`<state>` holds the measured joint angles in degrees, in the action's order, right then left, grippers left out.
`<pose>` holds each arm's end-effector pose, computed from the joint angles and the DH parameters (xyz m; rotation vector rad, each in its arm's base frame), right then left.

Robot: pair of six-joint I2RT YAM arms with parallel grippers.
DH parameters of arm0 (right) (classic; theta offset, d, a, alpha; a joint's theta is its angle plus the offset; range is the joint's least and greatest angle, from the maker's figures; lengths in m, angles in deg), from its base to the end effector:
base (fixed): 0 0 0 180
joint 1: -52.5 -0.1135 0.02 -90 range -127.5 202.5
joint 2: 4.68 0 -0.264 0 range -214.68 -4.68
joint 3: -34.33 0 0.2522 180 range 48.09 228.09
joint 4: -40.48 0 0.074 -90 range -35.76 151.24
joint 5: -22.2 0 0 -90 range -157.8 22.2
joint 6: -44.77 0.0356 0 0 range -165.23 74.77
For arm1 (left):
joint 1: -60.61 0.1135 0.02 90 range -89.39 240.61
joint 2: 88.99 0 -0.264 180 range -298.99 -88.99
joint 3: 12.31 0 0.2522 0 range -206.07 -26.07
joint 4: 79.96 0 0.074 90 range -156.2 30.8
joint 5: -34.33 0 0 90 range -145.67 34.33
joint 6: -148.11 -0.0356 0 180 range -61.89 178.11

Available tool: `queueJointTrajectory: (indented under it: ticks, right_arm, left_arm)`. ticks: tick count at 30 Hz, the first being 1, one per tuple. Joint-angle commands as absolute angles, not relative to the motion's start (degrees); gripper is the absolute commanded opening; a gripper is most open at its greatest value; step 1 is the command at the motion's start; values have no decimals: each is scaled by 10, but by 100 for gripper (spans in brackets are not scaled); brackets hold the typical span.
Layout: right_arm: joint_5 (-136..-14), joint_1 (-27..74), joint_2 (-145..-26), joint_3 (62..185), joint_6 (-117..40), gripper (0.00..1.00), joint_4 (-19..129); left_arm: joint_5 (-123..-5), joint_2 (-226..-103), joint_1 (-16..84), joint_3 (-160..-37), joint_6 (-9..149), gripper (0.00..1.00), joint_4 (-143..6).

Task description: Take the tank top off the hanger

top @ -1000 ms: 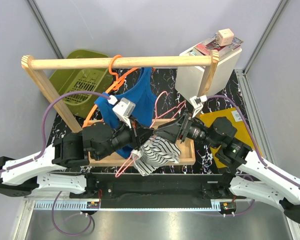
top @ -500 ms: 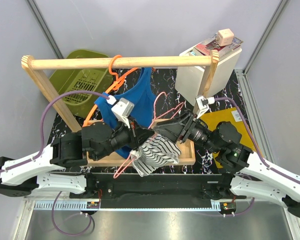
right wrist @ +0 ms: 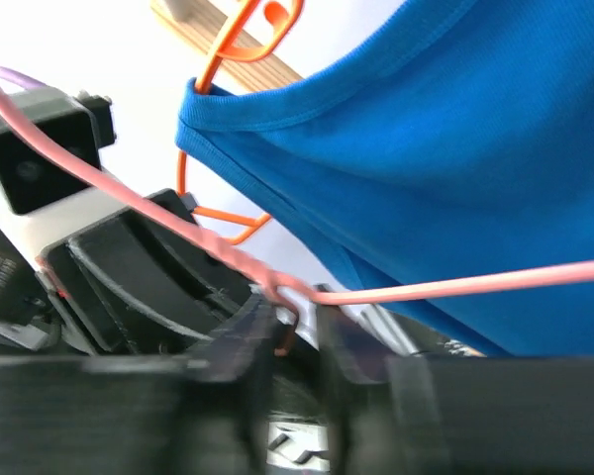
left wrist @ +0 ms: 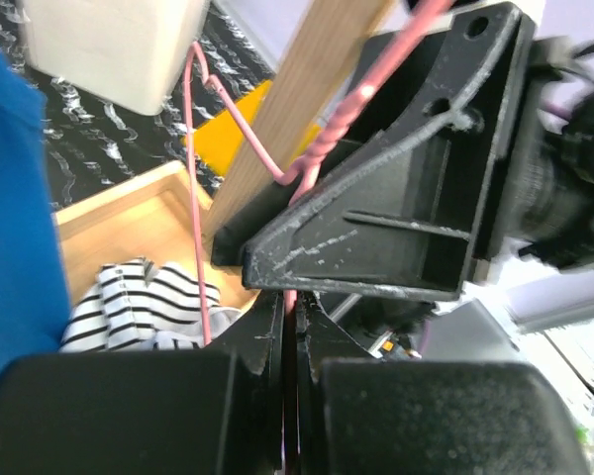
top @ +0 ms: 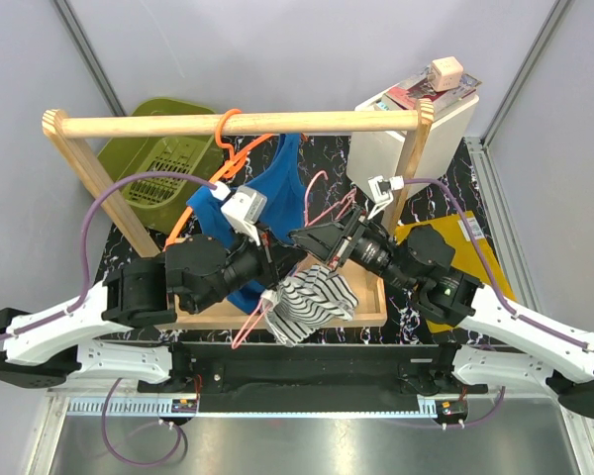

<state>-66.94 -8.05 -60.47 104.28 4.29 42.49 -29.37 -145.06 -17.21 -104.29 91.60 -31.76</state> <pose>0.1102 0.1941 0.4166 -0.1349 1.5479 1.5699 0.0535 -0.1730 0.4579 0.3737 1.8359 -0.9820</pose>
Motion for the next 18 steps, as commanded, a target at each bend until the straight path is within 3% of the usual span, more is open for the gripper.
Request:
queueJointTrajectory:
  ticks: [1,2,3,5,6,8,10,14,18]
  right_arm:
    - [-589,-88,-592,1068,50,14,422]
    - [-583,-88,-587,1066,51,7,425]
    - [-577,-89,-584,1065,53,0,427]
    - [-560,-90,-573,1054,58,0,425]
    - [-558,-89,-572,1050,60,0,424]
    - [-550,-89,-564,1042,68,0,426]
    - [-537,-90,-560,1039,72,0,434]
    - [-522,-90,-551,1031,78,0,434]
    - [-536,-89,-564,1041,77,0,426]
  left_arm:
    - [-296,-1460,-177,-1078,919,0,-330]
    - [-302,-1462,-177,-1081,918,0,-329]
    - [-305,-1461,-177,-1082,916,14,-328]
    - [-326,-1456,-177,-1084,912,32,-326]
    - [-339,-1454,-177,-1085,908,48,-326]
    - [-373,-1448,-177,-1092,901,60,-320]
    - [-398,-1439,-177,-1104,895,66,-294]
    - [-434,-1398,-177,-1125,889,67,-249]
    - [-492,-1342,-177,-1104,891,61,-244]
